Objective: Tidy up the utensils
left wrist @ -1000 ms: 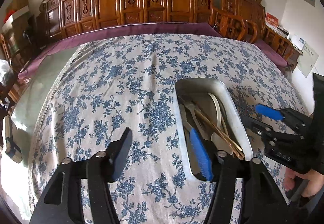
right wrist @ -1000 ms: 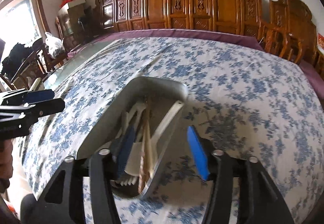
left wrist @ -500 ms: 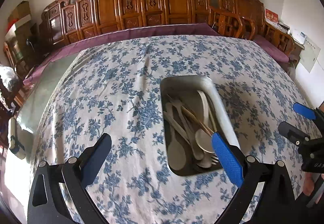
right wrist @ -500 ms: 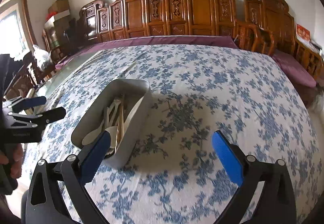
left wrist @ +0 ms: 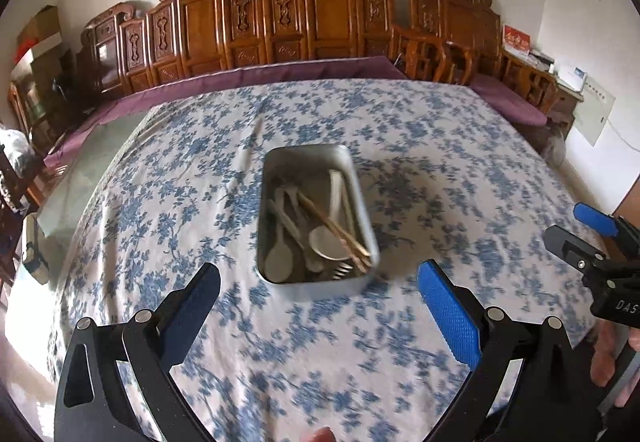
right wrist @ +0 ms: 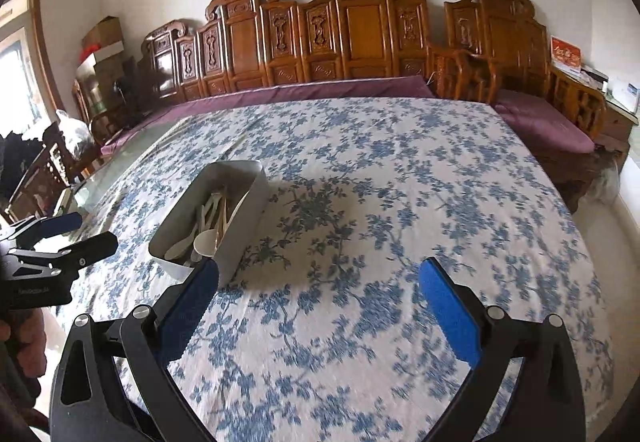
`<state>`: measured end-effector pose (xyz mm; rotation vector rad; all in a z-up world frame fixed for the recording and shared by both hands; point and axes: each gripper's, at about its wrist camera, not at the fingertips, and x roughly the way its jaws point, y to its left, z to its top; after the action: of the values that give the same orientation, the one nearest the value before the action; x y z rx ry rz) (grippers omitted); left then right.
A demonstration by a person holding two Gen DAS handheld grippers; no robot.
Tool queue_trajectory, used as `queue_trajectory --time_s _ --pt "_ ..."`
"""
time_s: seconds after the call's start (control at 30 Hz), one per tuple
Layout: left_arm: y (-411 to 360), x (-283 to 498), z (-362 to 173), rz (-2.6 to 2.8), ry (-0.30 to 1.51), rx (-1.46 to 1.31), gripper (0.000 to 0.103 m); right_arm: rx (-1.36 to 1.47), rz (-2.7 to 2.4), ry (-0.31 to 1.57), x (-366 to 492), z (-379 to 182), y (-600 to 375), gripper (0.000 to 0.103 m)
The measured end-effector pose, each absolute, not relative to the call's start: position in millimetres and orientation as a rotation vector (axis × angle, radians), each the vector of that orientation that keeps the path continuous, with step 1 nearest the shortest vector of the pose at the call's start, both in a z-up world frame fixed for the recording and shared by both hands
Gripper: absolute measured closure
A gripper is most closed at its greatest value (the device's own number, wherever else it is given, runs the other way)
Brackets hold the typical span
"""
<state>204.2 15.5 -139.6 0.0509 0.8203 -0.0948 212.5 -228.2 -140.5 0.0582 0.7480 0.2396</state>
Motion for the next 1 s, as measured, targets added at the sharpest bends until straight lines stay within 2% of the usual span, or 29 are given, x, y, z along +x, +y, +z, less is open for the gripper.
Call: queue_trajectory --time_s 0.67,1.0 --pt "-16.3 118.8 -75.6 -0.104 0.688 0.030 0.008 0.049 0.202 0.652 131.6 -88.6 -251.7 0.002" --pt "-12.2 85.5 -20.9 -0.094 0.562 0.011 0.008 0.045 0.216 0.529 100.7 -32.6 -248.5 0.002"
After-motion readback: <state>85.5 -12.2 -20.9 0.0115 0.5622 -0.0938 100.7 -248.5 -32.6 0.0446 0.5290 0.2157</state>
